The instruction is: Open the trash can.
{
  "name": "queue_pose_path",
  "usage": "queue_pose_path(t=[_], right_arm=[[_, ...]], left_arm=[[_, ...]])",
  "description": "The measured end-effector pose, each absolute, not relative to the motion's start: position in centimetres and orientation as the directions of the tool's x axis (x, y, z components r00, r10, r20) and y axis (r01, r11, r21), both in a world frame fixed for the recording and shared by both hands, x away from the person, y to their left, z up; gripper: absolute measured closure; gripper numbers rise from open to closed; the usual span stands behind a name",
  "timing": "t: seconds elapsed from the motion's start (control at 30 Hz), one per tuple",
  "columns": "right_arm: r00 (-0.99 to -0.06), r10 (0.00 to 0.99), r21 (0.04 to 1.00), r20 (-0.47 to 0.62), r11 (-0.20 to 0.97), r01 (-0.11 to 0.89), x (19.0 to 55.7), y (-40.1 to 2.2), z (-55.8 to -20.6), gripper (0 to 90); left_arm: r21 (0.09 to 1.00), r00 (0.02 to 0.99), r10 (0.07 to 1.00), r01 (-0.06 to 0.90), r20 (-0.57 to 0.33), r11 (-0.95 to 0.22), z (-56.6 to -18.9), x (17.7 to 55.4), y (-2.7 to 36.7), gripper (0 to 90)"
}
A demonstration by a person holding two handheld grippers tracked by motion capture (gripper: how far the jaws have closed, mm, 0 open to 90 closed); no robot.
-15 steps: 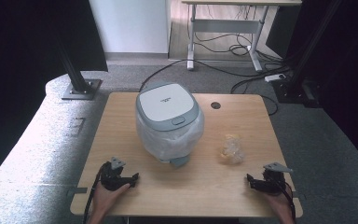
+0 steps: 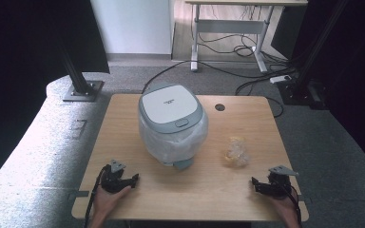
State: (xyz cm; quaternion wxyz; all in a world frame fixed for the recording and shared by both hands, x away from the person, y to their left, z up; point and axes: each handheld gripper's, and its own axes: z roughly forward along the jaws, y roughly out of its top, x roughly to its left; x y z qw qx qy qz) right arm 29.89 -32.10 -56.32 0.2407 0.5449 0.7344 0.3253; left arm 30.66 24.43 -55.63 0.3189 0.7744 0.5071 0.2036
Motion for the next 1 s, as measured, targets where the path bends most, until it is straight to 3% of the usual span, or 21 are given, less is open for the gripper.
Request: queue_pose_path(t=[0.1, 0.17, 0.2, 0.3, 0.33, 0.43, 0.47, 0.8, 1.0], right_arm=[[-0.29, 0.957, 0.74, 0.001, 0.194, 0.644, 29.9, -32.1, -56.3, 13.5], [-0.288, 0.958, 0.741, 0.0, 0.193, 0.643, 29.8, -32.1, -56.3, 13.7], [-0.285, 0.958, 0.74, 0.001, 0.191, 0.645, 29.8, -32.1, -56.3, 13.8], [-0.284, 0.959, 0.74, 0.001, 0.19, 0.645, 29.7, -32.1, -56.3, 13.8], [-0.284, 0.959, 0.74, 0.001, 0.19, 0.645, 29.8, -32.1, -56.3, 13.7], [-0.283, 0.959, 0.74, 0.001, 0.19, 0.645, 29.8, -32.1, -56.3, 13.6], [-0.281, 0.96, 0.741, 0.001, 0.188, 0.645, 29.8, -32.0, -56.3, 13.6], [-0.267, 0.964, 0.74, 0.002, 0.178, 0.649, 30.0, -31.9, -56.3, 13.6], [-0.257, 0.966, 0.74, 0.003, 0.171, 0.65, 30.2, -31.8, -56.3, 13.6]], left_arm=[[0.711, 0.383, 0.923, 0.655, -0.024, -0.254, -55.5, 30.6, 24.7, 34.2], [0.722, 0.372, 0.928, 0.65, -0.028, -0.238, -55.3, 30.5, 24.9, 40.7], [0.738, 0.378, 0.925, 0.632, -0.027, -0.237, -54.9, 30.3, 25.1, 49.3], [0.766, 0.387, 0.921, 0.604, -0.042, -0.22, -54.1, 29.9, 25.3, 55.3], [0.785, 0.392, 0.919, 0.585, -0.051, -0.205, -53.5, 29.6, 25.4, 61.9], [0.805, 0.407, 0.911, 0.56, -0.062, -0.195, -52.7, 29.3, 25.5, 66.1], [0.813, 0.415, 0.907, 0.551, -0.072, -0.188, -52.3, 29.2, 25.6, 72.2], [0.851, 0.488, 0.863, 0.503, -0.132, -0.154, -49.8, 29.0, 25.7, 86.8], [0.858, 0.513, 0.841, 0.497, -0.171, -0.128, -49.1, 29.2, 25.7, 89.7]])
